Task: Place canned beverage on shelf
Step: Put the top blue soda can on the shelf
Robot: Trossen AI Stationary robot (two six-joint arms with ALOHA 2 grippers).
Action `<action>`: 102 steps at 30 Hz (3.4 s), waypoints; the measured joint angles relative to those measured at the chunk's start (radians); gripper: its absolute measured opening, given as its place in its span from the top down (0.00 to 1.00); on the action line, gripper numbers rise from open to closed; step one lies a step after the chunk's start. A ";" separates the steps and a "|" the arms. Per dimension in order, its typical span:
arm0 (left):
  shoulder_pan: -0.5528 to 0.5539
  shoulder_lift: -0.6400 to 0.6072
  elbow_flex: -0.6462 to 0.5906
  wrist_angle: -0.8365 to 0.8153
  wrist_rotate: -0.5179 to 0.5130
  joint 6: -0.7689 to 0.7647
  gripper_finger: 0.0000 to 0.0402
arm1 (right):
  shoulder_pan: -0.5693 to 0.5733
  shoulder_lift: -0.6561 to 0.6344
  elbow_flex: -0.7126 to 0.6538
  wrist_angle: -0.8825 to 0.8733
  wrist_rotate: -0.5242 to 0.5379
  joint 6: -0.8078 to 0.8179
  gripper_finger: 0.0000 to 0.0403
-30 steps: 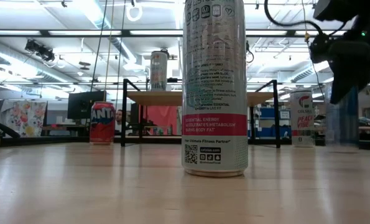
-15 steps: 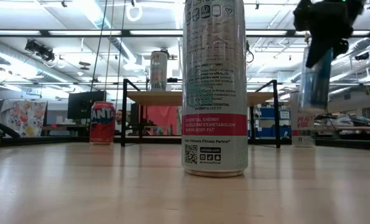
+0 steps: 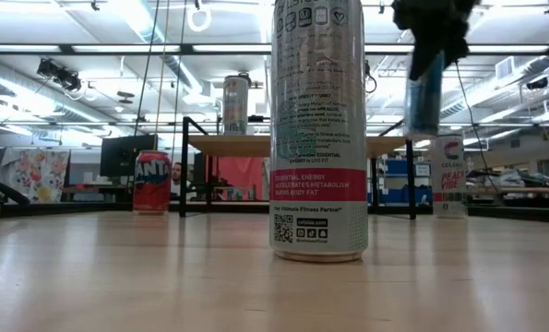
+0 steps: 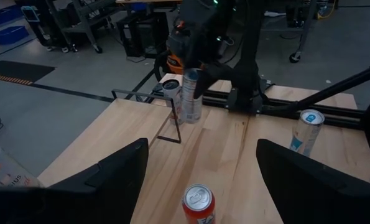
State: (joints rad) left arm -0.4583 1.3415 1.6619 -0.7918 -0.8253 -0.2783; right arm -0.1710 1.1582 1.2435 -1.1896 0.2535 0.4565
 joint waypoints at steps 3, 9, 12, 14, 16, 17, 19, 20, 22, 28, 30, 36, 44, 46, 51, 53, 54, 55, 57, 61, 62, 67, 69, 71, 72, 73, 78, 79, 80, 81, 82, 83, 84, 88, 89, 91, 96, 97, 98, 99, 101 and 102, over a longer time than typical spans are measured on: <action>0.000 0.000 0.000 0.000 0.000 -0.007 0.23 | -0.029 0.040 0.064 -0.006 -0.016 -0.023 0.39; 0.000 0.000 0.000 0.000 0.000 -0.007 0.23 | -0.068 0.111 0.182 -0.038 -0.016 -0.075 0.39; 0.000 0.000 0.000 0.000 0.000 -0.006 0.23 | -0.091 0.146 0.238 -0.040 -0.017 -0.101 0.39; 0.000 0.000 0.000 0.000 0.000 -0.006 0.23 | -0.110 0.171 0.276 -0.042 -0.020 -0.120 0.39; 0.000 0.000 0.000 0.000 0.000 -0.006 0.23 | -0.129 0.196 0.313 -0.044 -0.020 -0.133 0.39; 0.000 0.000 0.000 0.000 0.000 -0.006 0.23 | -0.139 0.208 0.332 -0.045 -0.020 -0.143 0.39; 0.000 0.000 0.000 0.000 0.000 -0.001 0.23 | -0.161 0.234 0.369 -0.045 -0.020 -0.157 0.39; 0.000 0.000 0.000 0.000 0.000 0.002 0.23 | -0.174 0.248 0.388 -0.046 -0.021 -0.166 0.39; 0.000 0.000 0.000 -0.004 0.007 0.005 0.23 | -0.200 0.275 0.426 -0.047 -0.023 -0.172 0.39; 0.000 0.000 0.000 -0.006 0.027 0.004 0.23 | -0.286 0.360 0.527 -0.049 -0.095 -0.172 0.39; 0.000 0.000 0.000 -0.007 0.036 0.005 0.23 | -0.306 0.390 0.562 -0.057 -0.101 -0.172 0.39; 0.000 0.000 0.000 -0.008 0.039 0.004 0.23 | -0.351 0.480 0.676 -0.128 -0.101 -0.164 0.39; 0.000 0.000 0.000 -0.008 0.042 0.004 0.23 | -0.393 0.562 0.791 -0.180 -0.167 -0.134 0.39; 0.000 0.000 0.000 -0.008 0.042 0.004 0.23 | -0.404 0.575 0.805 -0.189 -0.194 -0.121 0.39; 0.000 0.000 0.000 -0.014 0.042 0.004 0.23 | -0.426 0.602 0.814 -0.227 -0.180 -0.119 0.39; 0.000 0.000 0.000 -0.022 0.042 0.004 0.23 | -0.433 0.610 0.814 -0.239 -0.181 -0.119 0.39; 0.000 0.000 0.000 -0.027 0.042 0.004 0.23 | -0.436 0.618 0.814 -0.242 -0.180 -0.119 0.39; 0.000 0.000 0.000 -0.028 0.042 0.004 0.23 | -0.436 0.623 0.814 -0.246 -0.175 -0.119 0.39; 0.000 0.000 0.000 -0.035 0.042 0.004 0.23 | -0.435 0.632 0.814 -0.243 -0.166 -0.127 0.39; 0.000 0.000 0.000 -0.037 0.042 0.004 0.23 | -0.434 0.644 0.814 -0.238 -0.166 -0.143 0.39; 0.000 0.000 0.000 -0.037 0.042 0.004 0.23 | -0.435 0.648 0.814 -0.235 -0.165 -0.143 0.39; 0.000 0.000 0.000 -0.037 0.042 0.004 0.23 | -0.447 0.661 0.813 -0.224 -0.166 -0.157 0.35; 0.000 0.000 0.000 -0.037 0.042 0.004 0.23 | -0.447 0.662 0.813 -0.217 -0.166 -0.162 0.33; 0.000 0.000 0.000 -0.037 0.042 0.004 0.23 | -0.446 0.665 0.813 -0.217 -0.168 -0.165 0.32; 0.000 0.000 0.000 -0.037 0.042 0.004 0.23 | -0.446 0.665 0.813 -0.217 -0.169 -0.168 0.32; 0.000 0.000 0.000 -0.037 0.042 0.004 0.23 | -0.447 0.666 0.813 -0.216 -0.169 -0.170 0.32; 0.000 0.000 0.000 -0.037 0.042 0.004 0.23 | -0.447 0.672 0.813 -0.191 -0.169 -0.172 0.34; 0.000 0.000 0.000 -0.037 0.042 0.004 0.23 | -0.447 0.672 0.813 -0.184 -0.169 -0.172 0.33; 0.000 0.000 0.000 -0.037 0.042 0.004 0.23 | -0.447 0.672 0.813 -0.174 -0.169 -0.172 0.33; 0.000 0.000 0.000 -0.038 0.042 0.004 0.23 | -0.447 0.672 0.813 -0.162 -0.169 -0.172 0.33; 0.000 0.000 0.000 -0.037 0.042 0.004 0.23 | -0.447 0.672 0.813 -0.151 -0.170 -0.172 0.32; 0.000 0.000 0.000 -0.037 0.042 0.004 0.23 | -0.447 0.672 0.813 -0.143 -0.170 -0.172 0.32; 0.000 0.000 0.000 -0.037 0.042 0.004 0.23 | -0.448 0.672 0.813 -0.137 -0.169 -0.172 0.32; 0.000 0.000 0.000 -0.037 0.042 0.004 0.23 | -0.449 0.672 0.813 -0.129 -0.175 -0.172 0.33; 0.000 0.000 0.000 -0.037 0.042 0.004 0.23 | -0.449 0.672 0.812 -0.132 -0.179 -0.172 0.33; 0.000 0.000 0.000 -0.037 0.042 0.004 0.23 | -0.449 0.672 0.812 -0.132 -0.192 -0.171 0.34; 0.000 0.000 0.000 -0.037 0.042 0.004 0.23 | -0.449 0.672 0.812 -0.130 -0.196 -0.163 0.34; 0.000 0.000 0.000 -0.037 0.042 0.004 0.23 | -0.449 0.672 0.812 -0.130 -0.196 -0.164 0.34; 0.000 0.000 0.000 -0.037 0.042 0.004 0.23 | -0.449 0.672 0.812 -0.130 -0.196 -0.164 0.34; 0.000 0.000 0.000 -0.037 0.042 0.004 0.23 | -0.449 0.672 0.812 -0.131 -0.201 -0.164 0.34; 0.000 0.000 0.000 -0.037 0.042 0.004 0.23 | -0.449 0.672 0.812 -0.130 -0.225 -0.164 0.33; 0.000 0.000 0.000 -0.037 0.042 0.004 0.23 | -0.449 0.672 0.812 -0.130 -0.241 -0.163 0.33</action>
State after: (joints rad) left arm -0.4583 1.3415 1.6619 -0.8288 -0.7837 -0.2745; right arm -0.6197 1.8305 2.0556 -1.3193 0.0130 0.2931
